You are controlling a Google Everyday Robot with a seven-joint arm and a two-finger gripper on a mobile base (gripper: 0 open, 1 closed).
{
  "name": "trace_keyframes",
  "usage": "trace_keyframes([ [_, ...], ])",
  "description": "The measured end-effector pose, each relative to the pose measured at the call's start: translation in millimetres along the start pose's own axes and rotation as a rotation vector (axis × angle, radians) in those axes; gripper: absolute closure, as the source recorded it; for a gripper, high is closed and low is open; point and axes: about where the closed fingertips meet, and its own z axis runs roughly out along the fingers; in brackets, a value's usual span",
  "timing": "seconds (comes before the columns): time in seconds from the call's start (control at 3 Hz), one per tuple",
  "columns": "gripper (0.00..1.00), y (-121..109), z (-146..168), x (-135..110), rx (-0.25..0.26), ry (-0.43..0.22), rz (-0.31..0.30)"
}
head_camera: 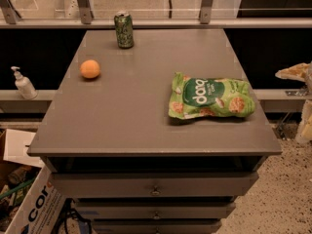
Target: Pick green rice chip bag
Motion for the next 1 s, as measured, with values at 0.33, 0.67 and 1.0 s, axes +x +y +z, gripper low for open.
trace_keyframes([
  [0.33, 0.0, 0, 0, 0, 0.0, 0.0, 0.0],
  [0.67, 0.0, 0, -2, 1, 0.012, -0.026, 0.003],
  [1.0, 0.0, 0, 13, -2, 0.002, -0.067, -0.02],
])
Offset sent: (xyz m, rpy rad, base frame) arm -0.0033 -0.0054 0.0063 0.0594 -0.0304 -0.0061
